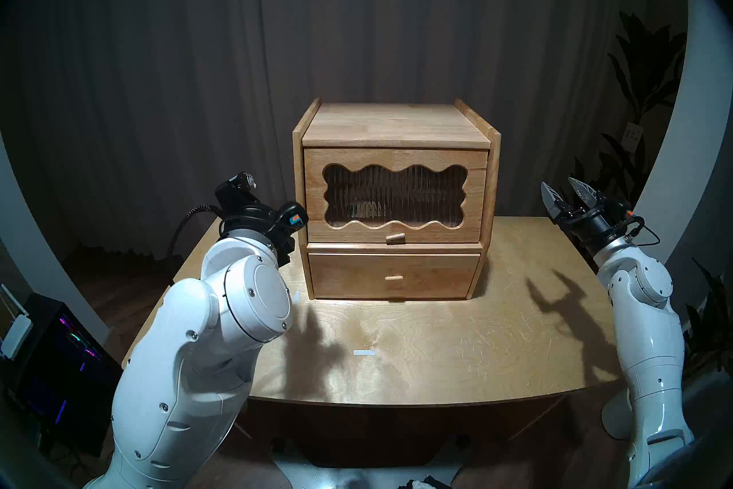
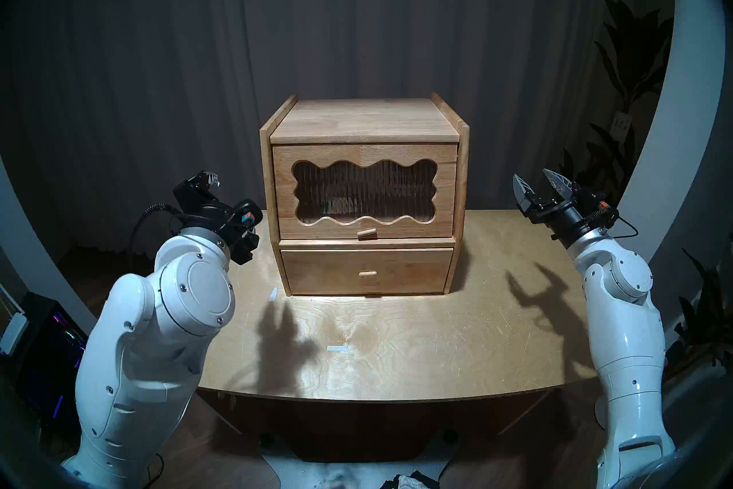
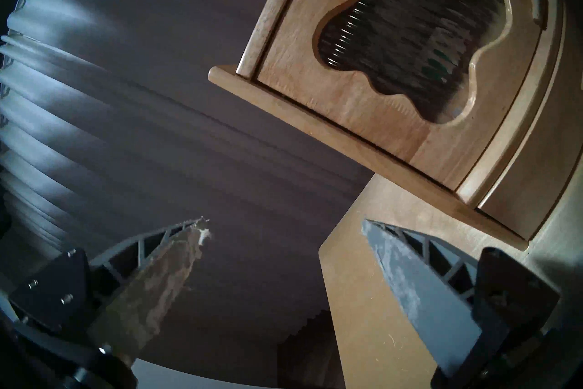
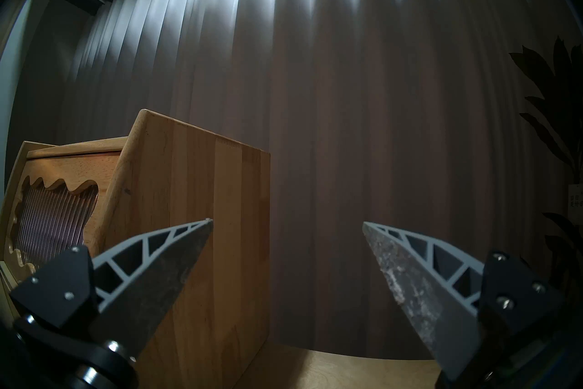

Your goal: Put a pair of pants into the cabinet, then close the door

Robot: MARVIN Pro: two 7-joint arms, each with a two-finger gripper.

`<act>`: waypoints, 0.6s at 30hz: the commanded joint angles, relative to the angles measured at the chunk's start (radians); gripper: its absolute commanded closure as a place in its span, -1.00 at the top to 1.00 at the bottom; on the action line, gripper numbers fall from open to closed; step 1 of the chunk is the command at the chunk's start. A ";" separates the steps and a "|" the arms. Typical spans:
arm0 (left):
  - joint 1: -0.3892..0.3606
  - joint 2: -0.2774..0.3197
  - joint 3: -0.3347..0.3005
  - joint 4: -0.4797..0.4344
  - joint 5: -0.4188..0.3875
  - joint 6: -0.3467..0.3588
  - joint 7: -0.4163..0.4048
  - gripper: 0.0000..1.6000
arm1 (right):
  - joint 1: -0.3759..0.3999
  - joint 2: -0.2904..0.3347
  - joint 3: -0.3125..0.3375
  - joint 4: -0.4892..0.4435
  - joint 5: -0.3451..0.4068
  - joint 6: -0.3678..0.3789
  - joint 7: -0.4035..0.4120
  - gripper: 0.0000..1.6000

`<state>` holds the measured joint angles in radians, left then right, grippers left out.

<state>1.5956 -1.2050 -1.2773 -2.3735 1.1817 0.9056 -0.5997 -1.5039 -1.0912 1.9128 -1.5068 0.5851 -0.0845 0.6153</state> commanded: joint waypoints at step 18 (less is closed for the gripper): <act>0.028 -0.073 -0.225 0.021 -0.279 -0.149 0.079 1.00 | 0.013 0.004 0.000 -0.013 0.002 -0.005 0.003 1.00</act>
<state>1.5990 -1.2622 -1.4545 -2.3593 0.9560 0.8096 -0.5456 -1.5023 -1.0905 1.9124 -1.5042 0.5852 -0.0845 0.6153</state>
